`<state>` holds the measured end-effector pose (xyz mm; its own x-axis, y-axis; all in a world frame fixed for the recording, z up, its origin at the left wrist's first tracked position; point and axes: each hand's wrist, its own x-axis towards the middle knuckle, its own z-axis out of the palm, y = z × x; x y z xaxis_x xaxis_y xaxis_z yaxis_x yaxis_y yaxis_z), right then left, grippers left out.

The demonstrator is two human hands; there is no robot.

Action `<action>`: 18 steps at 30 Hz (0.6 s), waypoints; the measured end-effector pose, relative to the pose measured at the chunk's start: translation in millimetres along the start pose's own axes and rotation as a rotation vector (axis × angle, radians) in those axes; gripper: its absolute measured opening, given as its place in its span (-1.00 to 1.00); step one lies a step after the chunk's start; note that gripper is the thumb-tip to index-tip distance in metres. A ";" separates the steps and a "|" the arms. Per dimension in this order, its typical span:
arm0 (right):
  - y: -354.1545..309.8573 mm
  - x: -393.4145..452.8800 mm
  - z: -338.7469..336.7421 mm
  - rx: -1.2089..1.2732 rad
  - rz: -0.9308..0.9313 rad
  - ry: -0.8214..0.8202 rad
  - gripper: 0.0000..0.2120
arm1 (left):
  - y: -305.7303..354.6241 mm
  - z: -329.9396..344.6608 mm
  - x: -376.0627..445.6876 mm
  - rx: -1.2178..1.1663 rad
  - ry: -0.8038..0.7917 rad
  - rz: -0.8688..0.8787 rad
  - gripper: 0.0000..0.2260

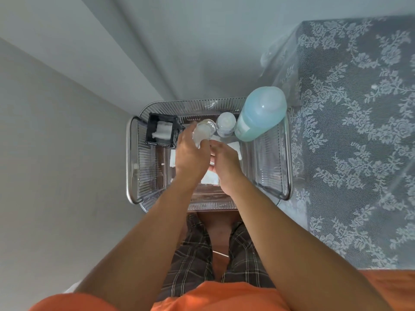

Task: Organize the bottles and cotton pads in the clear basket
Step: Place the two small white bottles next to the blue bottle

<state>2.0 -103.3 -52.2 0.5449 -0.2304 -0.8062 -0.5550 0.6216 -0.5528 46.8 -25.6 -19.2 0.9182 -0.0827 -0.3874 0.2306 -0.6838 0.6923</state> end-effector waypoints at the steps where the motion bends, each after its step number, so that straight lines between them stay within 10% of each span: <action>1: -0.5 2.2 -1.0 -0.011 -0.009 -0.009 -0.71 | 3.1 0.4 4.8 -0.004 -0.001 -0.008 -0.53; 7: -12.1 16.5 -20.8 -0.194 -0.039 0.001 -0.81 | 18.5 2.5 23.3 -0.019 -0.016 0.014 -0.59; 18: 23.4 37.4 -56.4 -0.834 -0.220 0.511 -0.64 | -37.8 12.0 -29.0 0.151 0.102 0.074 -0.78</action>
<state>-26.0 -139.6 -107.2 0.4618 -0.6931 -0.5535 -0.8441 -0.1518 -0.5142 7.6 -6.1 -41.5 0.9605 -0.0682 -0.2699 0.1172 -0.7805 0.6141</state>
